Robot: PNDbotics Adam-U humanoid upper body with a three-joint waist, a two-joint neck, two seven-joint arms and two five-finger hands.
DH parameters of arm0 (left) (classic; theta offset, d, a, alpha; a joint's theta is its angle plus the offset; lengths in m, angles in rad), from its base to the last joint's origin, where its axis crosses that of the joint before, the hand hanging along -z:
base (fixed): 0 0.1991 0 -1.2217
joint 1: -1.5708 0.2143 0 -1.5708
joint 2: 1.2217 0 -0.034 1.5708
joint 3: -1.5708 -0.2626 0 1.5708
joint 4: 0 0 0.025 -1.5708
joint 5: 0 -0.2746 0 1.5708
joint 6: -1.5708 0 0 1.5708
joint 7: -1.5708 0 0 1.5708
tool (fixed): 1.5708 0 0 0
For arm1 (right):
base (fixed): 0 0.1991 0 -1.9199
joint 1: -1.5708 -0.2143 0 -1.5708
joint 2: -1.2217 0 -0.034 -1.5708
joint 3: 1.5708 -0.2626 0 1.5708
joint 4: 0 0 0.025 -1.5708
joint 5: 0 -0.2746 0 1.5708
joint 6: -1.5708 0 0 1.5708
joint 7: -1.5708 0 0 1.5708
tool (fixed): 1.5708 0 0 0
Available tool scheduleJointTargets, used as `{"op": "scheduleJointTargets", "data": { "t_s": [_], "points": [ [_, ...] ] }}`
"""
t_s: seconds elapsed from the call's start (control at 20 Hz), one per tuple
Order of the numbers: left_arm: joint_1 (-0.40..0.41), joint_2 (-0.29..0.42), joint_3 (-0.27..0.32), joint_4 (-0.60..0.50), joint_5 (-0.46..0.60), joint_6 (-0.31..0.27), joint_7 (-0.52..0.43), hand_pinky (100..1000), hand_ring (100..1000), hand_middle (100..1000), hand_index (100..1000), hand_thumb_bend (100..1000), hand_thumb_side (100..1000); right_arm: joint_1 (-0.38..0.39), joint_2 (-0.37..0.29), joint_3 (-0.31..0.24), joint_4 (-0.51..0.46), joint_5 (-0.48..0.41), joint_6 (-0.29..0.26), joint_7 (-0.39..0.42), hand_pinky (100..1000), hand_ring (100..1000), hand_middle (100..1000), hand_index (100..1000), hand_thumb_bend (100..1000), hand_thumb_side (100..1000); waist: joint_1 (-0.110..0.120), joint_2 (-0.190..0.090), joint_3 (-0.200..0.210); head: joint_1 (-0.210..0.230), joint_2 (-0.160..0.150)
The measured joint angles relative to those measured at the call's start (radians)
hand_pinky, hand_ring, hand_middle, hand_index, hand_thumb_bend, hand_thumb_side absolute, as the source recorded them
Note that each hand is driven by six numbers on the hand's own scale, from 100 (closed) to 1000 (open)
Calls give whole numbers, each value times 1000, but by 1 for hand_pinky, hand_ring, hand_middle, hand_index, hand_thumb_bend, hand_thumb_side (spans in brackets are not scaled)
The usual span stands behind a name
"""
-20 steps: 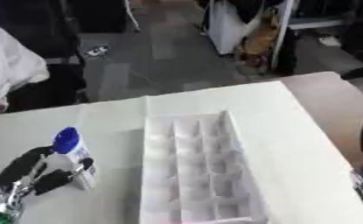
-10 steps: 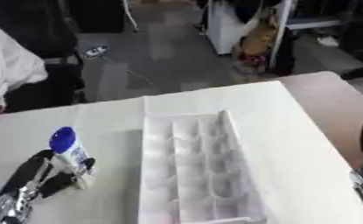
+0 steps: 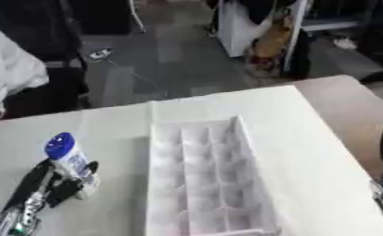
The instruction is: Pick up objects on the table and place them in the box.
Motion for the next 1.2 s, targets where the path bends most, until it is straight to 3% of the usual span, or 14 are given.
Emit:
{"op": "scheduleJointTargets", "data": {
  "t_s": [0.05, 0.1, 0.15, 0.2, 0.25, 0.3, 0.35, 0.4, 0.45, 0.6, 0.65, 0.7, 0.95, 1.2],
  "points": [
    [0, -2, 0, 3, 11, -7, 26, 435, 417, 616, 719, 100, 944, 0, 0, 0, 0, 0, 0, 1, 487, 664, 696, 766, 100, 870, 0, 0, 0, 0, 0],
    [0, -4, 1, 6, 22, -13, 58, 404, 390, 588, 700, 100, 959, 0, 0, 0, 0, -1, 1, 1, 487, 664, 696, 766, 100, 870, 0, 0, 0, 0, 0],
    [-1, -6, 2, 8, 33, -19, 91, 270, 286, 473, 601, 100, 937, 0, 0, 0, 0, -1, 1, 1, 487, 664, 695, 766, 100, 870, 0, 0, 0, 0, 0],
    [-1, -6, 4, 10, 46, -28, 126, 288, 298, 487, 614, 100, 942, 0, 0, 0, 0, -2, 1, 1, 487, 664, 695, 766, 100, 870, 0, 0, 0, 0, 0],
    [-1, -6, 4, 12, 61, -39, 163, 100, 120, 297, 463, 100, 869, 0, 0, 0, 0, -2, 1, 1, 487, 664, 695, 766, 100, 870, 0, 0, 0, 0, 0],
    [-2, -6, 4, 12, 75, -52, 197, 100, 135, 313, 472, 100, 874, 0, 0, 0, 0, -2, 2, 2, 487, 664, 695, 766, 100, 870, 0, 0, 0, 0, 0],
    [-2, -6, 4, 12, 88, -69, 229, 100, 100, 169, 396, 100, 837, 0, 0, 0, 0, -2, 2, 3, 487, 664, 695, 766, 100, 870, 0, 0, 0, 0, 0],
    [-5, -6, 3, 12, 101, -87, 258, 100, 100, 264, 444, 100, 858, 0, 0, 0, 0, -3, 3, 4, 487, 664, 695, 766, 100, 870, 0, 0, 0, 0, -1],
    [-8, -6, 3, 12, 112, -104, 282, 100, 100, 100, 356, 100, 822, 0, 0, 0, 0, -3, 4, 5, 487, 664, 695, 766, 100, 870, 0, 0, 0, 0, -1],
    [-10, -6, 2, 3, 130, -158, 343, 100, 100, 100, 334, 100, 801, 0, 0, 0, 0, -3, 5, 5, 487, 664, 695, 766, 100, 870, 0, 0, 0, 0, -1],
    [-10, -5, 1, -4, 134, -174, 359, 100, 100, 100, 329, 124, 968, 0, 0, 0, 0, -3, 5, 6, 487, 664, 696, 766, 100, 874, 0, 0, 0, 0, -1],
    [-10, -5, -2, -13, 135, -189, 373, 100, 100, 100, 330, 100, 797, 0, 0, 0, 0, -3, 5, 6, 487, 664, 696, 766, 100, 870, 0, 0, 0, 0, -1],
    [-13, 7, -21, -99, 150, -234, 386, 100, 100, 100, 320, 100, 788, 0, 0, 0, 0, -3, 5, 6, 487, 664, 696, 766, 100, 870, 0, 0, 0, 0, -1],
    [-39, 24, -63, -222, 179, -240, 316, 100, 100, 100, 322, 100, 791, 0, 0, 0, 0, -3, 6, 7, 487, 664, 696, 766, 100, 869, 2, 0, 0, 1, -1]
  ]
}}
